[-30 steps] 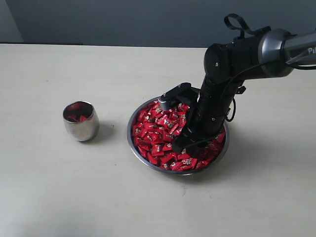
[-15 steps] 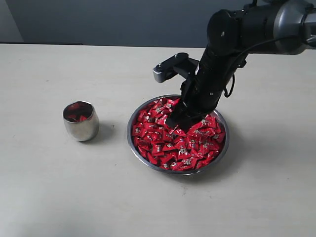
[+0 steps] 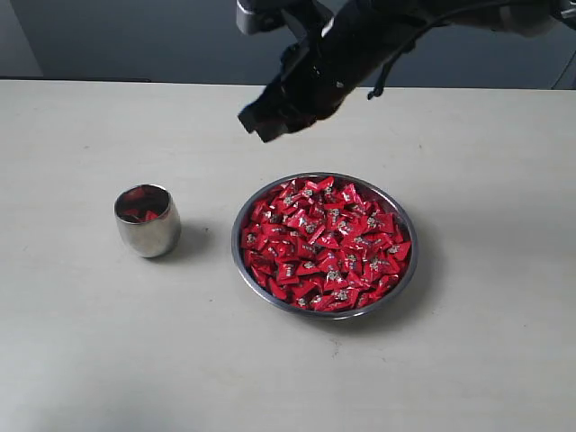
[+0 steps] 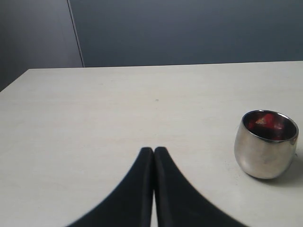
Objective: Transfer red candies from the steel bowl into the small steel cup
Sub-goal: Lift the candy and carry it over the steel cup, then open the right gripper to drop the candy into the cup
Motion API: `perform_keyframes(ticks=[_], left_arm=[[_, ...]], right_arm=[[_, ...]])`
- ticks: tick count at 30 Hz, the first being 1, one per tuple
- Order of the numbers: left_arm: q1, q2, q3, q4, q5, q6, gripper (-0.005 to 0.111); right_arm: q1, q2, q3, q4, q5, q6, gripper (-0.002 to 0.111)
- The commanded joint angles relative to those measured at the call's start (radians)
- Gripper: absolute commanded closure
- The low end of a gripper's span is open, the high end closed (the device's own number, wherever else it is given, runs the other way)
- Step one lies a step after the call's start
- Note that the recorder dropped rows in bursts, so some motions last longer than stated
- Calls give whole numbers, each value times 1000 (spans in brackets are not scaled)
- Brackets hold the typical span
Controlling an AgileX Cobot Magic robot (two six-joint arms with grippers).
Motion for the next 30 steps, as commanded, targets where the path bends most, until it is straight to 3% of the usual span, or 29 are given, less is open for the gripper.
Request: perform_keyframes(ticks=[1,6,11,20,30], left_arm=[[1,-4,4,1,-2,-3,106],[1,-4,4,1,-2,-3,106],[1,-4,4,1,-2,-3,106],[1,-4,4,1,-2,-3,106],[1,-4,4,1,-2,-3,106]], right_arm=[[51,80,-133,35,-8,-48,109],[111,199,-275,35,-2,-56,109],[153,355,-465,34,128,-56,109],[212,390,-486,32,148,-54,109],[212,424,-486,38,142,-54,109]])
